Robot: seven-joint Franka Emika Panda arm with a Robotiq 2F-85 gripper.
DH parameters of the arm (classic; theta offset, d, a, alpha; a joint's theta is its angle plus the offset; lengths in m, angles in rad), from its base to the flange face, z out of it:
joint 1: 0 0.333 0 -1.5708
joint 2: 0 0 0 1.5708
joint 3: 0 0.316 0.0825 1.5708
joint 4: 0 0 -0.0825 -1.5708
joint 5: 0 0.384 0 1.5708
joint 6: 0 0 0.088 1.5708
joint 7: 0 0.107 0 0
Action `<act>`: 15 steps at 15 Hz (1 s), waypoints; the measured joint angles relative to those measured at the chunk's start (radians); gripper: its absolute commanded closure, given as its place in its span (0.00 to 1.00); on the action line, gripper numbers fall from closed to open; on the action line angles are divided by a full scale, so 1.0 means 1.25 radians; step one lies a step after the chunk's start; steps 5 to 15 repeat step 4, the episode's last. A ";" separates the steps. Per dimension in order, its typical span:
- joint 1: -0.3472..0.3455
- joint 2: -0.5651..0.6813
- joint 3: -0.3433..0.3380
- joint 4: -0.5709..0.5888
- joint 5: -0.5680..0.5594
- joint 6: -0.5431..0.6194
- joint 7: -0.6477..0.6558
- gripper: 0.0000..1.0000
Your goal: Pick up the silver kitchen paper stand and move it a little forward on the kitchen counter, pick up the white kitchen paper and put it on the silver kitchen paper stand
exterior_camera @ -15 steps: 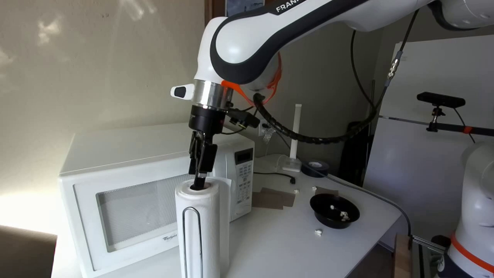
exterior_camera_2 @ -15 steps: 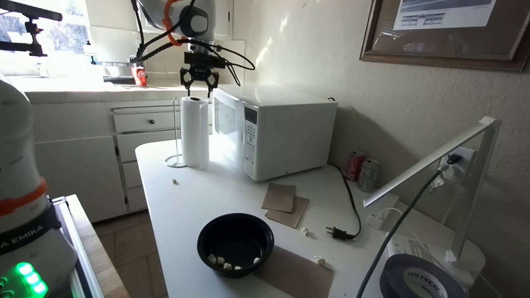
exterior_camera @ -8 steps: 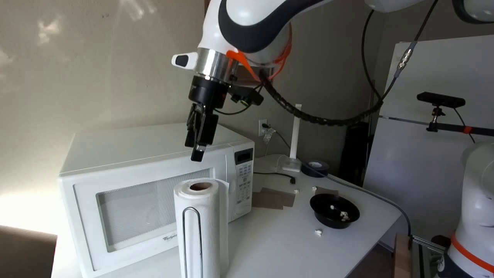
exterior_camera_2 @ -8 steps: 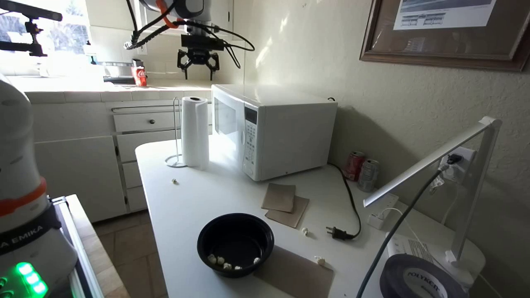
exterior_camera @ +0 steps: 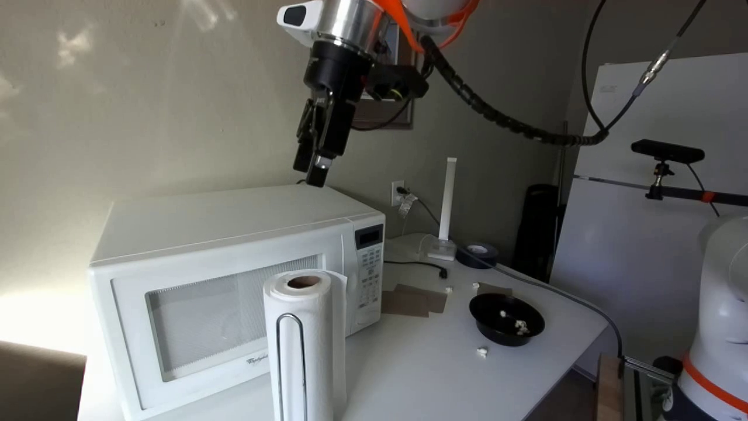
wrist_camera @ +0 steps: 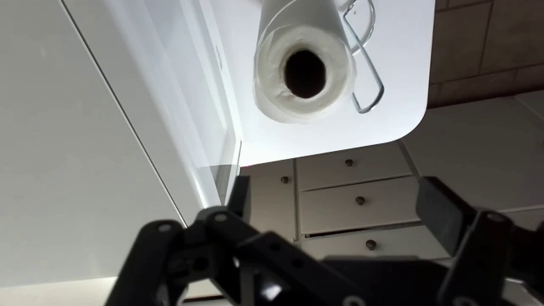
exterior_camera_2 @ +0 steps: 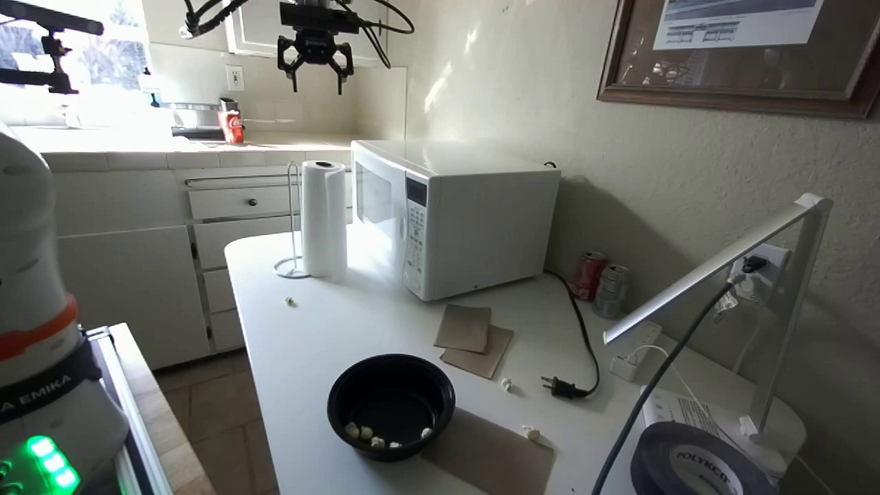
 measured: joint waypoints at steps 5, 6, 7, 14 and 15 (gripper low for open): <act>0.000 -0.022 -0.003 -0.001 0.000 -0.012 0.006 0.00; 0.000 -0.022 -0.003 -0.001 0.000 -0.012 0.006 0.00; 0.000 -0.022 -0.003 -0.001 0.000 -0.012 0.006 0.00; 0.000 -0.022 -0.003 -0.001 0.000 -0.012 0.006 0.00; 0.000 -0.022 -0.003 -0.001 0.000 -0.012 0.006 0.00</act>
